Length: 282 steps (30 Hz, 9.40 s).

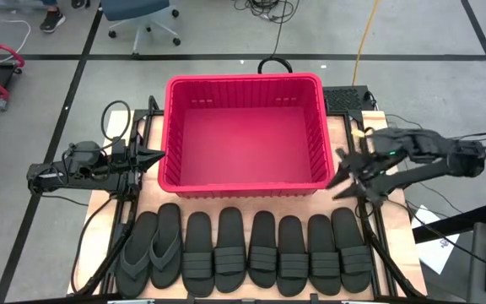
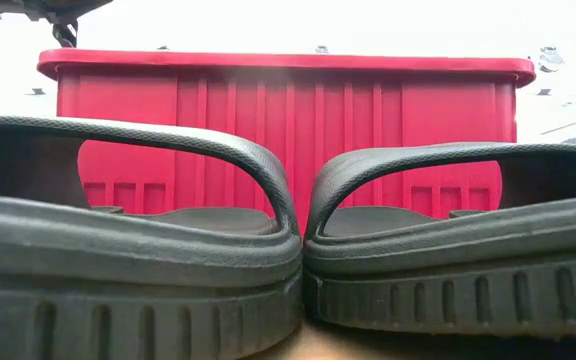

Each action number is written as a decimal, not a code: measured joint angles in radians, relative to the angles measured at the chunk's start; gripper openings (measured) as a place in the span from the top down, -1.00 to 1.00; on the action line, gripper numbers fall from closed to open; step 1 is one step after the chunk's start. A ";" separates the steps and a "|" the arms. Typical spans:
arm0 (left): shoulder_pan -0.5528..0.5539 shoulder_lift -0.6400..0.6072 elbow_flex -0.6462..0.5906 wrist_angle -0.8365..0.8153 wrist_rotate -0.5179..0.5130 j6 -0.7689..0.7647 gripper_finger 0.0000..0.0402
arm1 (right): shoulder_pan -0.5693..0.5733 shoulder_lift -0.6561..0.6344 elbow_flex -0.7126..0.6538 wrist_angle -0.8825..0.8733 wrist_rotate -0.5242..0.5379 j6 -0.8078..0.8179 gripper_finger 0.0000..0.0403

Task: Pick and place slides into bin
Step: Put the black slide into the red bin

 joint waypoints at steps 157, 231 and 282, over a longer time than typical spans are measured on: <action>0.000 0.000 0.000 0.000 0.000 0.000 0.92 | -0.819 0.655 0.389 -0.427 -0.046 -1.074 1.00; 0.000 0.000 0.000 -0.001 0.000 0.000 0.92 | -0.647 1.036 0.390 0.045 0.427 -0.717 1.00; 0.000 0.000 0.000 0.000 0.000 0.000 0.92 | -0.693 0.993 0.389 -0.003 0.369 -0.798 1.00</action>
